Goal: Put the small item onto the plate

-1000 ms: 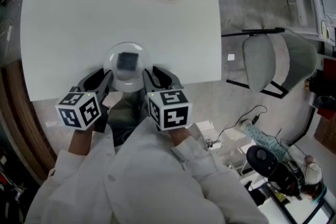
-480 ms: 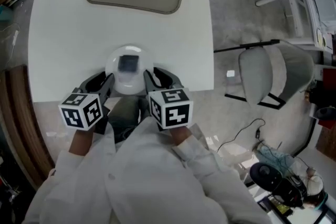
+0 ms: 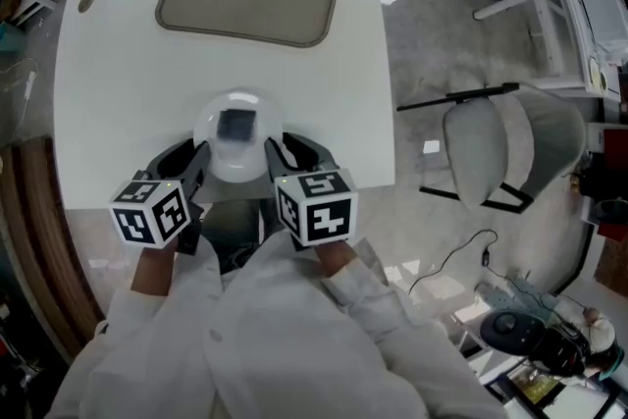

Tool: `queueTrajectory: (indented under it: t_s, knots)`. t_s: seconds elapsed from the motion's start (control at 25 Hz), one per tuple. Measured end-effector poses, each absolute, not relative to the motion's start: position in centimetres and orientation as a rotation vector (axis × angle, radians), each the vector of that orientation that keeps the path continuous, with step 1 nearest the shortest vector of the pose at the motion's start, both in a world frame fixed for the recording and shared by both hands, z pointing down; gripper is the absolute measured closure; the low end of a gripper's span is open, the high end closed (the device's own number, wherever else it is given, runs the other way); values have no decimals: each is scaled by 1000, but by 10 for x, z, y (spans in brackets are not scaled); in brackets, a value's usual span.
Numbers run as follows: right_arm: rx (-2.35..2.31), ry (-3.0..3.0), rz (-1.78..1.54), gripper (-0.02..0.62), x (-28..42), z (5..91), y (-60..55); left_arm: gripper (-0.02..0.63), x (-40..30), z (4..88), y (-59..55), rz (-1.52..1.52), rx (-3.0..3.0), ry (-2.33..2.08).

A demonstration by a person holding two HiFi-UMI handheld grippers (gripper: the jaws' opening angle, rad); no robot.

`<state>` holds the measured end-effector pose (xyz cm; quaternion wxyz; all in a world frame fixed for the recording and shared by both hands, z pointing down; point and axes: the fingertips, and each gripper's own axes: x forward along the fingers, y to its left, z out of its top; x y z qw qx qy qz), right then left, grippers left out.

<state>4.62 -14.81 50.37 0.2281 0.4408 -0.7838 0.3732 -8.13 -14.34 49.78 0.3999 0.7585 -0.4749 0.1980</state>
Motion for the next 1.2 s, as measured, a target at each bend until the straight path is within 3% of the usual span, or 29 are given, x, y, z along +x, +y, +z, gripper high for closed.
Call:
queueTrajectory:
  t_s: [1.2]
  knots:
    - [1427, -2169, 1094, 505, 41, 488, -352, 502, -89, 478, -359, 517, 2071, -1136]
